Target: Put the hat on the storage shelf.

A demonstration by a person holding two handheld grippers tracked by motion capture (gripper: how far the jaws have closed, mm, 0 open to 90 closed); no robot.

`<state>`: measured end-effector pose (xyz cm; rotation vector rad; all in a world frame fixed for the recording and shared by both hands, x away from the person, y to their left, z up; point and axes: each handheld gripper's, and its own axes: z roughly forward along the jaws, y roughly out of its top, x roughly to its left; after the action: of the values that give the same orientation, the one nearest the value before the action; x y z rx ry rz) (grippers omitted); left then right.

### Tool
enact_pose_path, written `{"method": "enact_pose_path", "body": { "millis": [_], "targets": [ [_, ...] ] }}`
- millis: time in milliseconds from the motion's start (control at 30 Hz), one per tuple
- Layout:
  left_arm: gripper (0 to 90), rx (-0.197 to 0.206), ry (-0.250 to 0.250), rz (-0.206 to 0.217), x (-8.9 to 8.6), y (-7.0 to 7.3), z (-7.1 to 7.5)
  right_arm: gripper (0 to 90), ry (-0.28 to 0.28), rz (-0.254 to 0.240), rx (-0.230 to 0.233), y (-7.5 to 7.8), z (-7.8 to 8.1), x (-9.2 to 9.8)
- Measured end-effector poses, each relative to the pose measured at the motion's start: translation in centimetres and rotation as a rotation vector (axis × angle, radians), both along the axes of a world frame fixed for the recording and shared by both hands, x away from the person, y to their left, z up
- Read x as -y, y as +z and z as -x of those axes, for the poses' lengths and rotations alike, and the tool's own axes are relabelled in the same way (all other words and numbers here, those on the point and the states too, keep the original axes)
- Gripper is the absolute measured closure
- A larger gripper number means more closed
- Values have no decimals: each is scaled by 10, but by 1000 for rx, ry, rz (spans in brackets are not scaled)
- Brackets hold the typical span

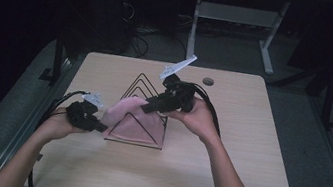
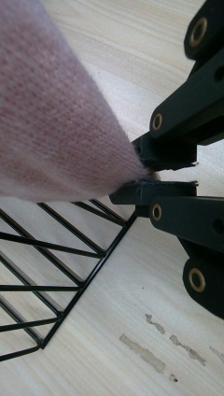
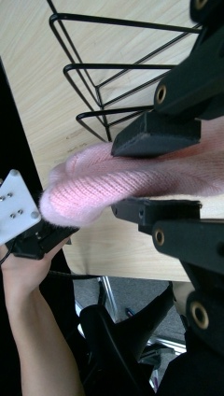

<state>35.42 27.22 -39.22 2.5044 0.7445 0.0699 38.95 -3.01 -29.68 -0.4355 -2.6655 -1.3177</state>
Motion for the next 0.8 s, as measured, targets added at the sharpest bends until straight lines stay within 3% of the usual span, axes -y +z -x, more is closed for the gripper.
{"method": "enact_pose_path", "body": {
  "millis": [267, 467, 567, 800],
  "targets": [
    [836, -5, 2, -10, 0, -4, 0, 797, 24, 21, 32, 4, 1, -9],
    [836, -8, 11, -6, -1, -10, 1, 814, 31, 26, 17, 3, 1, -14],
    [836, -5, 6, -19, -1, -11, 1, 816, 41, 37, 26, -1, 1, -16],
    [835, -3, -5, -54, 0, -15, -1, 818, 44, 53, 0, -9, 1, -15]
  ]
}}
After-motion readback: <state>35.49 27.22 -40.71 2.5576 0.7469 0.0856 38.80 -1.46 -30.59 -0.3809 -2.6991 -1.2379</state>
